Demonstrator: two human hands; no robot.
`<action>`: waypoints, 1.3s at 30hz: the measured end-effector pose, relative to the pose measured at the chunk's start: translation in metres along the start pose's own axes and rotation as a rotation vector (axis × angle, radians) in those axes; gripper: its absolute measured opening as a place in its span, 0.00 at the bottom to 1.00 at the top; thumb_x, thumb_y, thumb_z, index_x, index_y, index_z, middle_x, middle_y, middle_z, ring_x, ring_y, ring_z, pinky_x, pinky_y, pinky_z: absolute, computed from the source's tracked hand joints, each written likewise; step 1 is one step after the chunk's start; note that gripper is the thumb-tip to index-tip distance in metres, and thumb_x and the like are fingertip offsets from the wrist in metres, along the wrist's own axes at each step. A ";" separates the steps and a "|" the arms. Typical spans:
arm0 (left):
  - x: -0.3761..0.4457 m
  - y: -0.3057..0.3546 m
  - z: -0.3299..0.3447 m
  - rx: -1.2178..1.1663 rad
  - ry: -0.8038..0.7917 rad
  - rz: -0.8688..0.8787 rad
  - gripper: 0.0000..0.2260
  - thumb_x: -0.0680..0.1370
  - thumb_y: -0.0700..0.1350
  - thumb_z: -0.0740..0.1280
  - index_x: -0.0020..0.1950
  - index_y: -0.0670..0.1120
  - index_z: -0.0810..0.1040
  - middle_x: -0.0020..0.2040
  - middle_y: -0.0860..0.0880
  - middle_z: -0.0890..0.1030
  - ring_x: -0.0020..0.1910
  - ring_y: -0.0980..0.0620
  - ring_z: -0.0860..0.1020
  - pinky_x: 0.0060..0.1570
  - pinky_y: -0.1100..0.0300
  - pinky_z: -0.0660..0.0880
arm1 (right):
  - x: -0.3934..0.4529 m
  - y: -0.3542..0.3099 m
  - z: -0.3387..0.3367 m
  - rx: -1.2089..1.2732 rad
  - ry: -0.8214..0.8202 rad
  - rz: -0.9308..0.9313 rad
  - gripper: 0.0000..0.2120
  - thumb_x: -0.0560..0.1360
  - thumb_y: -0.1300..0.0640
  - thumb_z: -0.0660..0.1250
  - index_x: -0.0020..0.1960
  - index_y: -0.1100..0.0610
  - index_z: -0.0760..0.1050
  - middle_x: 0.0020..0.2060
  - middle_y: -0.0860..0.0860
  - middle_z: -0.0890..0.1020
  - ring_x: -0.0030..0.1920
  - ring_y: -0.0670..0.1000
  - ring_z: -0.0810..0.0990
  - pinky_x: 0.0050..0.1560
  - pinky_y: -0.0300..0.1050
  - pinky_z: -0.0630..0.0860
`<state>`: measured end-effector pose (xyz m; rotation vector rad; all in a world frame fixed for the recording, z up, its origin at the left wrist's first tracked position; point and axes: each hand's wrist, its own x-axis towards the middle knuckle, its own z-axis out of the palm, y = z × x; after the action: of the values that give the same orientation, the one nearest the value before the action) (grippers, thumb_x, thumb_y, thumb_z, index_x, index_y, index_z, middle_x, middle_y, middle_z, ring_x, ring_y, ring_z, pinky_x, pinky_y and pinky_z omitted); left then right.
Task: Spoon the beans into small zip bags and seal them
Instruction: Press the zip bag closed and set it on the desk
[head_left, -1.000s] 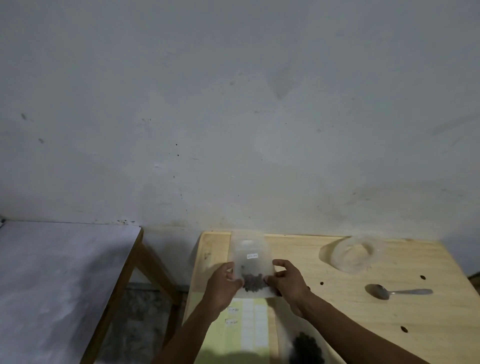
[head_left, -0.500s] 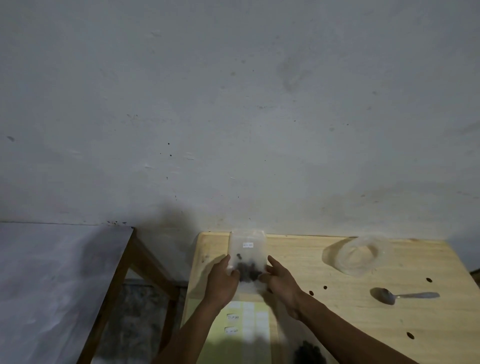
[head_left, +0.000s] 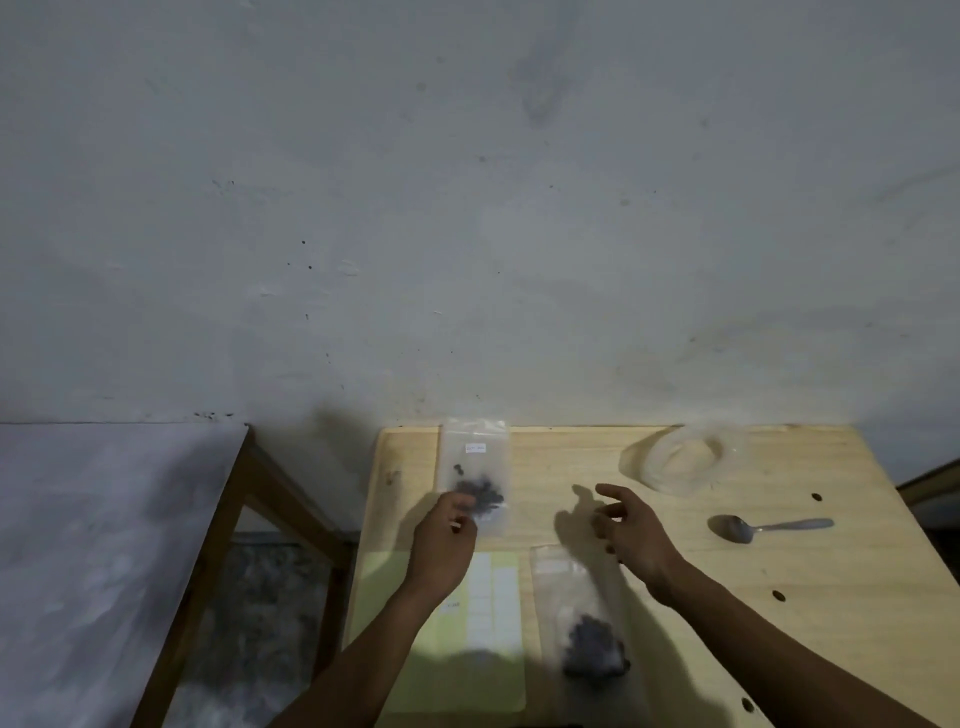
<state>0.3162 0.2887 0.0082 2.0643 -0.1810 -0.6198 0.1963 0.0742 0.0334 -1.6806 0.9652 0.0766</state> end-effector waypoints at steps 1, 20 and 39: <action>-0.003 -0.001 0.005 -0.003 -0.069 -0.034 0.09 0.80 0.39 0.62 0.57 0.50 0.76 0.47 0.49 0.80 0.39 0.50 0.78 0.36 0.62 0.72 | -0.003 0.006 -0.007 -0.060 0.014 -0.004 0.20 0.78 0.61 0.66 0.69 0.56 0.70 0.52 0.54 0.79 0.45 0.52 0.80 0.40 0.43 0.76; -0.066 0.020 0.056 -0.105 -0.322 -0.254 0.12 0.78 0.43 0.64 0.61 0.51 0.71 0.50 0.48 0.78 0.41 0.50 0.75 0.41 0.57 0.72 | -0.060 0.046 -0.013 -0.424 -0.007 -0.003 0.08 0.78 0.54 0.64 0.53 0.58 0.76 0.46 0.53 0.83 0.42 0.51 0.81 0.44 0.44 0.76; -0.057 0.005 -0.083 -0.428 0.284 0.007 0.16 0.79 0.34 0.63 0.65 0.48 0.72 0.47 0.42 0.81 0.39 0.49 0.80 0.34 0.62 0.77 | -0.023 -0.036 0.106 -0.436 -0.349 -0.412 0.10 0.81 0.55 0.60 0.43 0.53 0.75 0.41 0.51 0.81 0.40 0.50 0.79 0.48 0.51 0.78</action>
<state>0.3092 0.3693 0.0680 1.7095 0.1034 -0.3195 0.2477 0.1758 0.0348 -2.1462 0.3405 0.3116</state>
